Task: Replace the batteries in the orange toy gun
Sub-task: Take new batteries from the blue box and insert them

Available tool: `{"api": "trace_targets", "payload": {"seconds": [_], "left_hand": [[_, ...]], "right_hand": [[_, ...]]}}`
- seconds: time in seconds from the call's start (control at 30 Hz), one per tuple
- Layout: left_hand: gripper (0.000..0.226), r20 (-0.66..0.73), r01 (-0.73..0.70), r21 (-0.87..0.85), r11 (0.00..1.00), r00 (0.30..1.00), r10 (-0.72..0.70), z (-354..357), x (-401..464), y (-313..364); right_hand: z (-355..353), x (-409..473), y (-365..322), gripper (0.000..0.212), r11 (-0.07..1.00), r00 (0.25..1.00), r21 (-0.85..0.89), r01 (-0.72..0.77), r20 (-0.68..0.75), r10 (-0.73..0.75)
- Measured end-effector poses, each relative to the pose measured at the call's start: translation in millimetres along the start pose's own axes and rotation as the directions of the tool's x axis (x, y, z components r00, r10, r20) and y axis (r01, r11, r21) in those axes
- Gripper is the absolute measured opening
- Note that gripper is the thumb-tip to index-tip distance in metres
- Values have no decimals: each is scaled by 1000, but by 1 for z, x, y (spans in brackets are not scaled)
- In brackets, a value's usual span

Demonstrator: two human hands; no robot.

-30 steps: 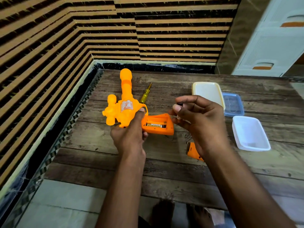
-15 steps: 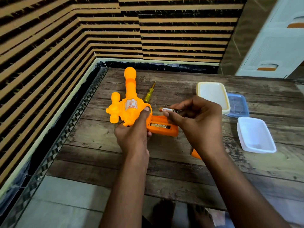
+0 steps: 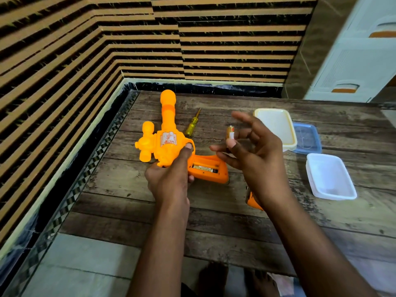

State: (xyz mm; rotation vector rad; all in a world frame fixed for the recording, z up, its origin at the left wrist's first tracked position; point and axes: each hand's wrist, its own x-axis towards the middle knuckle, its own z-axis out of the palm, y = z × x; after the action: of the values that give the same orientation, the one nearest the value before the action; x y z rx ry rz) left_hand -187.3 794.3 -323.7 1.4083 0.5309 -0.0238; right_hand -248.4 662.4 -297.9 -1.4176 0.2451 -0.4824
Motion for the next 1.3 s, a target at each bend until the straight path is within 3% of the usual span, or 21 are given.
{"api": "trace_targets", "payload": {"seconds": [0.13,0.23,0.4,0.53,0.7,0.97,1.2,1.3], "left_hand": [[44,7,14,5,1000,1000,-14,-1,-2,0],[49,18,-4,30,1000,1000,3,-2,-3,-2],[51,49,1,42,999,999,-3,-3,-1,-5],[44,58,13,50,999,998,-16,-2,-1,-4],[38,70,49,28,998,996,-51,-2,-4,-1],[35,72,54,-14,998,996,-53,-2,-4,1],[43,54,75,-45,996,996,-73,-3,-1,-1],[42,55,87,-55,995,995,-84,-3,-2,0]], "right_hand": [[0,4,10,25,969,989,-203,143,66,-132],[3,2,19,27,901,970,-361,242,115,-214],[5,5,26,33,736,918,-549,396,245,-311],[6,11,31,30,548,810,-599,584,469,-351],[7,14,34,32,570,810,-581,582,473,-346],[13,12,30,52,482,778,-616,623,554,-297],[8,12,30,29,534,821,-628,566,493,-289],[8,14,36,31,534,814,-619,575,497,-301]]}}
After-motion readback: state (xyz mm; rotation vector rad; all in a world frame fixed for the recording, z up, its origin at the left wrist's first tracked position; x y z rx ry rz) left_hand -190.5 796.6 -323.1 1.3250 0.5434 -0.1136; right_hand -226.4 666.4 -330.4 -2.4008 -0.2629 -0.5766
